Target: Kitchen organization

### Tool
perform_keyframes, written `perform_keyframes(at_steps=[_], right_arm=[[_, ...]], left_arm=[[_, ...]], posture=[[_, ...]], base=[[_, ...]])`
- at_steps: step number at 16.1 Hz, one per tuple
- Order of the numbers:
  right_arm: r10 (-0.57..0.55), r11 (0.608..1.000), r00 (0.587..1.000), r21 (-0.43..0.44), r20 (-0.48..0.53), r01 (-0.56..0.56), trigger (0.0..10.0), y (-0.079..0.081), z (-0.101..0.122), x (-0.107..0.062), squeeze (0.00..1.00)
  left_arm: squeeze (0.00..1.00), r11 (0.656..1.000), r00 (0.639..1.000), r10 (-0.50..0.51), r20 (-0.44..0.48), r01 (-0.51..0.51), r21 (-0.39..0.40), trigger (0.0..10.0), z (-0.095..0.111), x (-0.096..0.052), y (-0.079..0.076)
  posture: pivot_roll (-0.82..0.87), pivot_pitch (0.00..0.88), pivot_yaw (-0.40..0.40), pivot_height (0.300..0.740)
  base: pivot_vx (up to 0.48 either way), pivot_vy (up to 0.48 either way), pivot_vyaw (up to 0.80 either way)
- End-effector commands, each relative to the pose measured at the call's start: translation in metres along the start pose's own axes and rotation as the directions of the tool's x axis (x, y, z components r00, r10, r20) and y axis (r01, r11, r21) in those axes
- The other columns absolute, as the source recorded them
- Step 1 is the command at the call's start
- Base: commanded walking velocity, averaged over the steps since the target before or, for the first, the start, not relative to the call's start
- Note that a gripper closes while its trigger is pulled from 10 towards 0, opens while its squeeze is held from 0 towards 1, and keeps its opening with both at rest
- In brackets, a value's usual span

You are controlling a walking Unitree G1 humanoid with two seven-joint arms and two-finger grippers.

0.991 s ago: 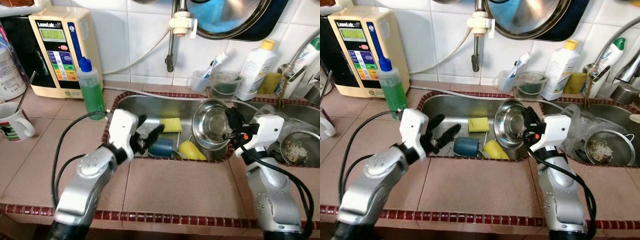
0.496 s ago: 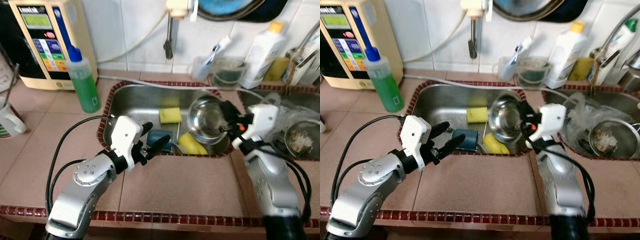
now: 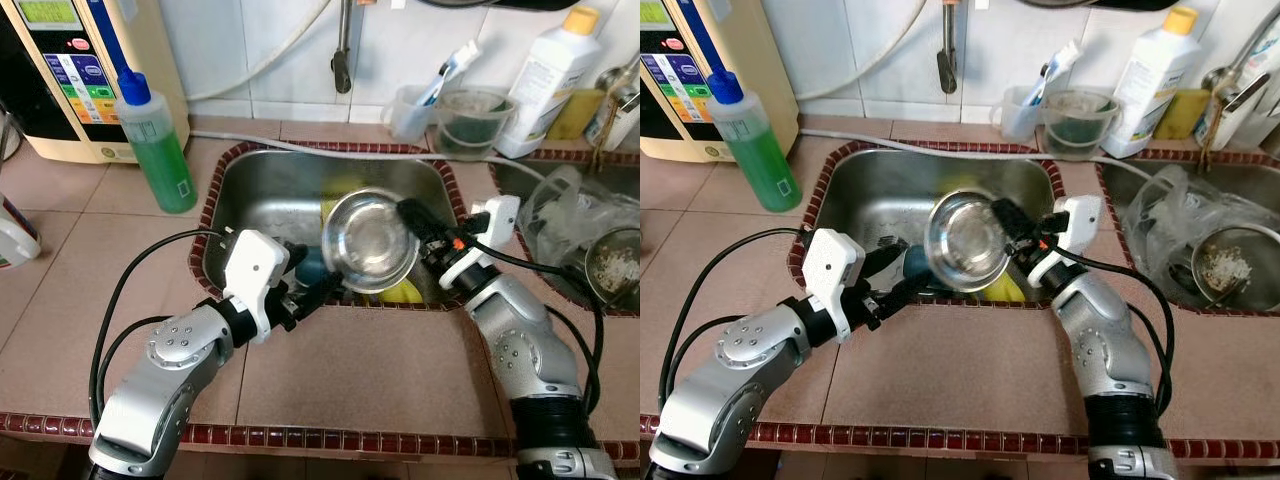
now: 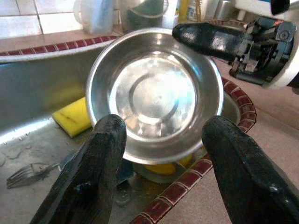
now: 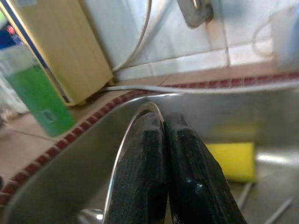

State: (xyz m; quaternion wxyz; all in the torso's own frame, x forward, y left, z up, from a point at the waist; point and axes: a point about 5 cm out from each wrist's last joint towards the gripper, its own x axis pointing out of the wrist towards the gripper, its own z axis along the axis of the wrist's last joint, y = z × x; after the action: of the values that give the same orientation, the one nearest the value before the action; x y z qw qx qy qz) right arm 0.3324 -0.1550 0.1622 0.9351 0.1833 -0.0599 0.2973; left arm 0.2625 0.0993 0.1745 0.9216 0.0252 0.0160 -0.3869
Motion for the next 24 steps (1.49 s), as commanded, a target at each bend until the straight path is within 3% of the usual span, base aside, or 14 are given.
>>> perform_keyframes(at_steps=[1,6,8,16,17,24], right_arm=[[0.006,0.998,1.0,0.069,-0.006,-0.006,10.0,-0.003,-0.006,-0.002,0.0],[0.002,0.992,0.999,0.126,-0.033,0.002,10.0,-0.011,-0.02,-0.013,0.0],[-0.048,0.989,0.998,0.14,-0.036,0.052,10.0,-0.02,-0.021,-0.019,0.0],[-0.085,0.984,0.996,0.154,-0.003,0.084,10.0,-0.023,-0.019,-0.019,0.0],[-0.083,0.982,0.997,0.168,-0.004,0.083,10.0,-0.023,-0.021,-0.019,1.0],[-0.048,0.977,0.999,0.209,0.017,0.044,10.0,-0.019,-0.02,-0.015,1.0]], left_arm=[[0.0,1.0,1.0,-0.012,0.019,0.012,0.018,10.0,0.008,0.0,-0.004],[0.0,1.0,1.0,-0.014,0.025,0.014,0.018,10.0,0.013,-0.001,-0.004],[0.0,1.0,1.0,-0.016,0.026,0.016,0.02,10.0,0.014,0.0,-0.004],[0.0,1.0,0.999,-0.022,0.033,0.021,0.014,10.0,0.016,-0.001,-0.005],[0.0,1.0,0.999,-0.021,0.032,0.021,0.015,10.0,0.015,-0.001,-0.005],[0.0,1.0,0.999,-0.023,0.031,0.022,0.017,10.0,0.016,-0.002,-0.004]], posture=[[-0.07,0.195,0.003,0.74],[-0.07,0.195,0.006,0.74],[-0.07,0.195,0.008,0.74],[-0.06,0.192,0.011,0.74],[-0.05,0.191,0.011,0.74],[-0.05,0.171,0.017,0.74]], base=[[0.0,0.0,0.0],[0.0,0.0,0.0],[0.0,0.0,0.0],[0.0,0.0,0.0],[0.0,0.0,0.0],[0.0,0.0,0.0]])
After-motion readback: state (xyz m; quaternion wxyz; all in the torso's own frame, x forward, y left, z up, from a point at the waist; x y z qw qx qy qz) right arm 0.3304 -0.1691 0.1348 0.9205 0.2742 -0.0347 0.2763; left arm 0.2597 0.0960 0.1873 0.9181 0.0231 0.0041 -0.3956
